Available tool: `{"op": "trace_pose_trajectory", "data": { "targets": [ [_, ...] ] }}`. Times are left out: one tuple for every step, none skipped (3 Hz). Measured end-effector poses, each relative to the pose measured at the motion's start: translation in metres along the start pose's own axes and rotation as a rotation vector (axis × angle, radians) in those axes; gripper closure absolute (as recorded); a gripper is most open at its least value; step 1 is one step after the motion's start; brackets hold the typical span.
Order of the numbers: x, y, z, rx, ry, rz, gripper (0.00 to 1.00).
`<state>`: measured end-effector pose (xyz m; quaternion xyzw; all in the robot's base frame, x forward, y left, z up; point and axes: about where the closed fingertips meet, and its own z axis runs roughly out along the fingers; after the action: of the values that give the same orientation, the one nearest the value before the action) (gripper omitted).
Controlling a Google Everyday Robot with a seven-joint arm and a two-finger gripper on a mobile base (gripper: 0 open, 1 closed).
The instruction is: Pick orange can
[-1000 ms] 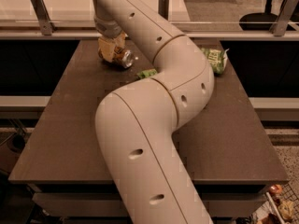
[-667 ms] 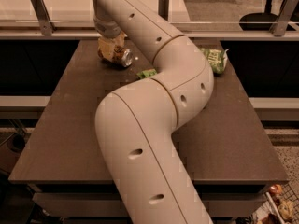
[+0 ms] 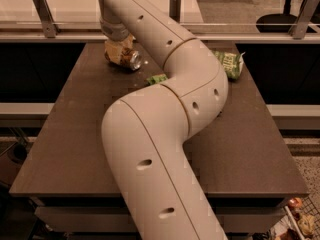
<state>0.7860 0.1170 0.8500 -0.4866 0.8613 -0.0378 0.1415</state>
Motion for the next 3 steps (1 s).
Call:
{"op": "trace_pose_trajectory", "data": {
  "targets": [
    [0.0, 0.0, 0.0, 0.0, 0.0, 0.0, 1.0],
    [0.012, -0.01, -0.014, 0.035, 0.003, 0.036, 1.0],
    [0.031, -0.022, -0.027, 0.066, -0.012, 0.103, 1.0]
  ]
}}
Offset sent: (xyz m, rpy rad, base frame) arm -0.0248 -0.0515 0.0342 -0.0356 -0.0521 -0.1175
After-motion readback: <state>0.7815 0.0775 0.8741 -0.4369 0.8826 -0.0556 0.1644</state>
